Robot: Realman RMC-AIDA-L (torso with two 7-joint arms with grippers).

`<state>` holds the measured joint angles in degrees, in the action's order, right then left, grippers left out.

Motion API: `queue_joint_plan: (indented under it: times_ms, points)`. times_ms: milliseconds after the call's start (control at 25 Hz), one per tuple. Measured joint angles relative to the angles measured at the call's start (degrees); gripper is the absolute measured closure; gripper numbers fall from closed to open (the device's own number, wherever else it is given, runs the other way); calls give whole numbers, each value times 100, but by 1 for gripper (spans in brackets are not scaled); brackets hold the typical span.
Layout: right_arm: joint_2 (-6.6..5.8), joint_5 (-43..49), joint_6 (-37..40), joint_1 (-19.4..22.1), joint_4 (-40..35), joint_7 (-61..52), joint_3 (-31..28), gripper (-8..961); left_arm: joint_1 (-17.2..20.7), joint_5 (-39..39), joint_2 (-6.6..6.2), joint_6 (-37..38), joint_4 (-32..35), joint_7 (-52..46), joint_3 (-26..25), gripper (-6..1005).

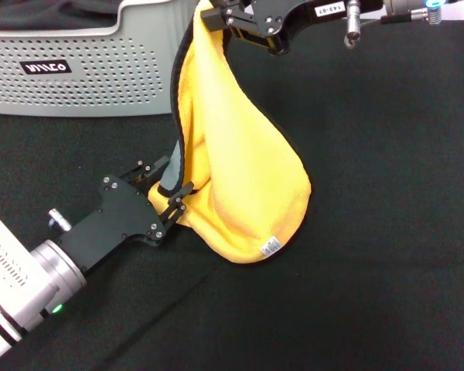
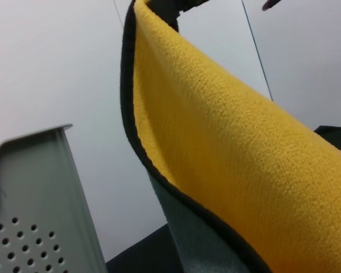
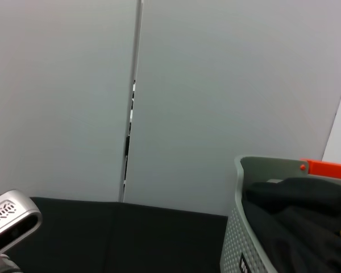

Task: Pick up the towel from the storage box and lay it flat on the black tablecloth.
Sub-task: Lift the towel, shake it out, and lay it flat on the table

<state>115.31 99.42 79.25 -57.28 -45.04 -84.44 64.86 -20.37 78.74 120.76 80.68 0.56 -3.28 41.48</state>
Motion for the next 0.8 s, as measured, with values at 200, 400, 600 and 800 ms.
queue_joint_plan:
  times_ms: [200, 400, 600, 800]
  points:
    - [0, -59, 18, 29, -5, -2, 0, 944, -2, -23, 0, 0, -6, -11, 0, 540]
    - [0, -59, 20, 38, -5, -3, 0, 944, 12, -22, -13, 0, -4, -36, 24, 555]
    - [-8, -59, 20, 53, -5, -3, -7, 944, 51, 0, -18, 4, -3, -37, 35, 693]
    - [-9, -59, 21, 53, -2, -1, -9, 944, 70, 21, -18, 93, -3, -37, 35, 767]
